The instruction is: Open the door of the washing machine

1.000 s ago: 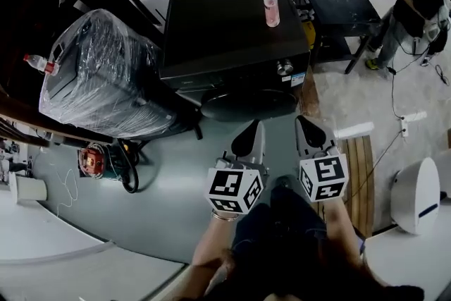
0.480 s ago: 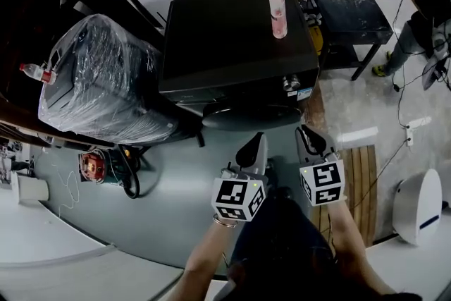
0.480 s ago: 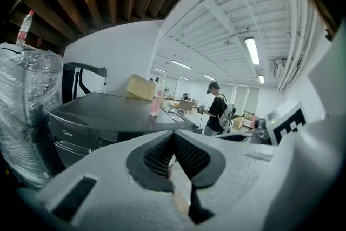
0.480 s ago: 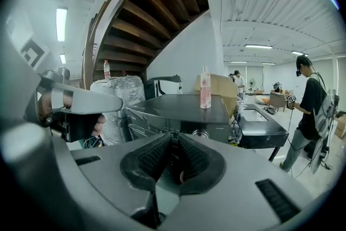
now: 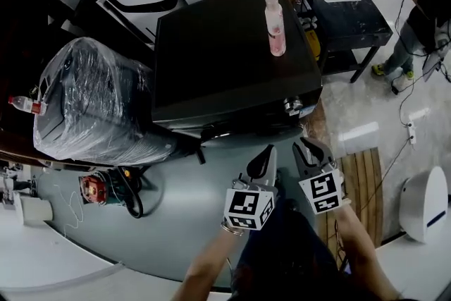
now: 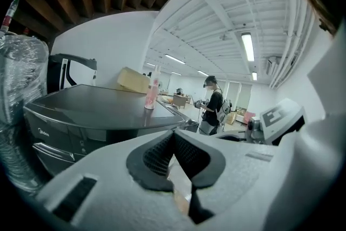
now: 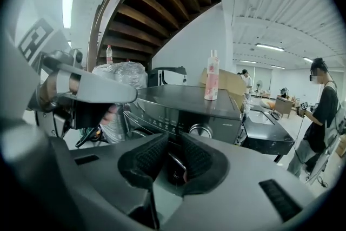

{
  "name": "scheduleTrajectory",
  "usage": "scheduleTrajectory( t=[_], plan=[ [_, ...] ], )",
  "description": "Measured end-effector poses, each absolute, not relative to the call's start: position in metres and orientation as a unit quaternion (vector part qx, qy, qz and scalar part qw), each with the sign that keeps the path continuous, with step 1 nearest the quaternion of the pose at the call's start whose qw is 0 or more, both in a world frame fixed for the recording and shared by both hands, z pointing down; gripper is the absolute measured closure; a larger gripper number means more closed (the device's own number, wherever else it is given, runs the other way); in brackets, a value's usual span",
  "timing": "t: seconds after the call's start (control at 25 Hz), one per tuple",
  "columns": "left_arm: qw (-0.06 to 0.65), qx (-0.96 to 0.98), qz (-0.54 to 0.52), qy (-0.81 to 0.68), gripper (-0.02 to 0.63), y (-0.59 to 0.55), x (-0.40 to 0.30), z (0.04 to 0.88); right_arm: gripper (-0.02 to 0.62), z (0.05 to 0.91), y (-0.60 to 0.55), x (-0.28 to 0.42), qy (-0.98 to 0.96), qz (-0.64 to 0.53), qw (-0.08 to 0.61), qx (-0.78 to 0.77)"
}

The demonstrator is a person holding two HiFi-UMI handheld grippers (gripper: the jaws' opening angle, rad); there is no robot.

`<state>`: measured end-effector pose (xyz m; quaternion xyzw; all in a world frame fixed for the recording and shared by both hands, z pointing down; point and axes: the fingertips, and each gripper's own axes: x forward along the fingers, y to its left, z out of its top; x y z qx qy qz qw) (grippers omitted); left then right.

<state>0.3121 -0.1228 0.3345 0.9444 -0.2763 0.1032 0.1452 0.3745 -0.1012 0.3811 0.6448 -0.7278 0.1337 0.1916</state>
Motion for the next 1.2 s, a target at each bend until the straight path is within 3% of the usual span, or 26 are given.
scheduleTrajectory(
  t=[0.76, 1.2],
  plan=[
    [0.16, 0.951, 0.144, -0.223, 0.592, -0.161, 0.351, 0.43, 0.465, 0.501, -0.148, 0.404, -0.74, 0.136, 0.289, 0.592],
    [0.169, 0.946, 0.151, -0.229, 0.592, -0.18, 0.353, 0.476, 0.454, 0.569, -0.162, 0.415, -0.738, 0.147, 0.329, 0.571]
  ],
)
